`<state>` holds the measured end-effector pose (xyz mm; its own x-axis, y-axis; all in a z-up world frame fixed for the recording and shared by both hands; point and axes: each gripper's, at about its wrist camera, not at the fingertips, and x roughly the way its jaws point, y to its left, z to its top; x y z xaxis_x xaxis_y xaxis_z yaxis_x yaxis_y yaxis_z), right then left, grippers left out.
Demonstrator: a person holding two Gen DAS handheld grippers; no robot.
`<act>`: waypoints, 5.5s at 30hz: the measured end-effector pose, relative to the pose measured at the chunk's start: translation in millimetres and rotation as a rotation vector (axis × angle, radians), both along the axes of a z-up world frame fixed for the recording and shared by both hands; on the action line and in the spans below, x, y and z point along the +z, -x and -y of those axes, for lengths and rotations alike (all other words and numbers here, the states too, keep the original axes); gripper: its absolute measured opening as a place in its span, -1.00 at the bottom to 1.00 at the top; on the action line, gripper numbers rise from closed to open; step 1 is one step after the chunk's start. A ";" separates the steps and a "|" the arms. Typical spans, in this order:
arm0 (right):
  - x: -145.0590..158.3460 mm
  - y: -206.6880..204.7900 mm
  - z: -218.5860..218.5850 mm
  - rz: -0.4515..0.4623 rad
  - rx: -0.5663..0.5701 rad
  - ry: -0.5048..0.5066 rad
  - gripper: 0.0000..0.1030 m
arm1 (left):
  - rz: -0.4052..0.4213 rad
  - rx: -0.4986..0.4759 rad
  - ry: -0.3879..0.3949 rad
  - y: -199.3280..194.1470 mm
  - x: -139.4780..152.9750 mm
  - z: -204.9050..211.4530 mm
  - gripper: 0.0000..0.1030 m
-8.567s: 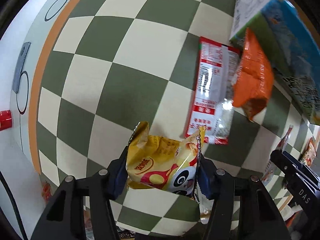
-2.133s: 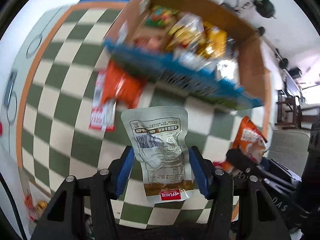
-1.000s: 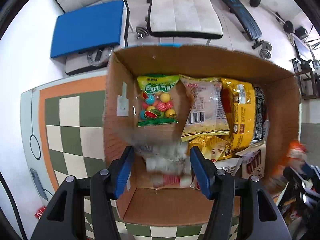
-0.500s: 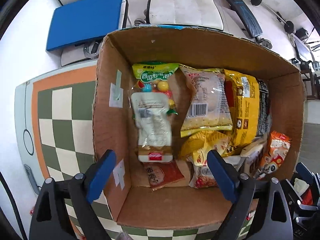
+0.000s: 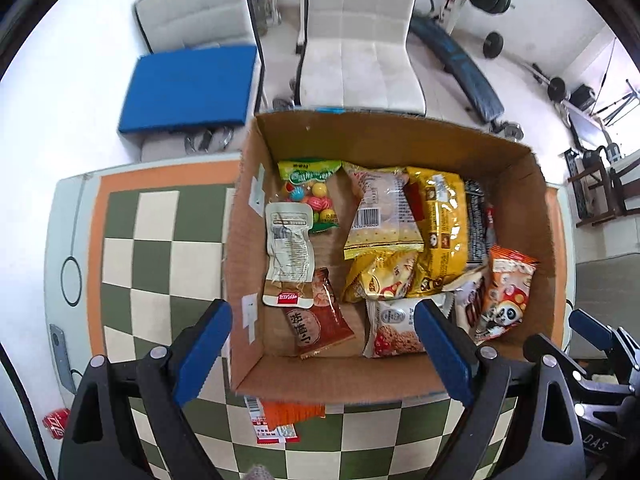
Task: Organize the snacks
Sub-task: 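Grasp the red candy pack with the right gripper while the left grasps the orange bag, then lift both held snacks and carry them toward the box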
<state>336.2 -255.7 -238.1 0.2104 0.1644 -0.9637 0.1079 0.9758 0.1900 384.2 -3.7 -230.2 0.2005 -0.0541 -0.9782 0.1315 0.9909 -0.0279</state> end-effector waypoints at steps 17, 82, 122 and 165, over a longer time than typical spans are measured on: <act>-45.7 132.7 61.2 -0.176 -0.193 -0.066 0.85 | -0.060 0.040 -0.033 147.2 -39.0 2.7 0.81; -152.7 137.8 17.0 -0.369 -0.240 -0.210 0.01 | -0.251 0.098 -0.026 103.4 -158.8 -38.2 0.10; -144.1 149.0 -8.2 -0.313 -0.171 -0.172 -0.15 | -0.226 0.029 -0.002 158.2 -140.6 5.7 0.07; -56.3 3.3 -11.7 -0.178 -0.120 -0.299 -0.02 | -0.200 0.039 -0.151 -14.5 -71.3 -30.6 0.13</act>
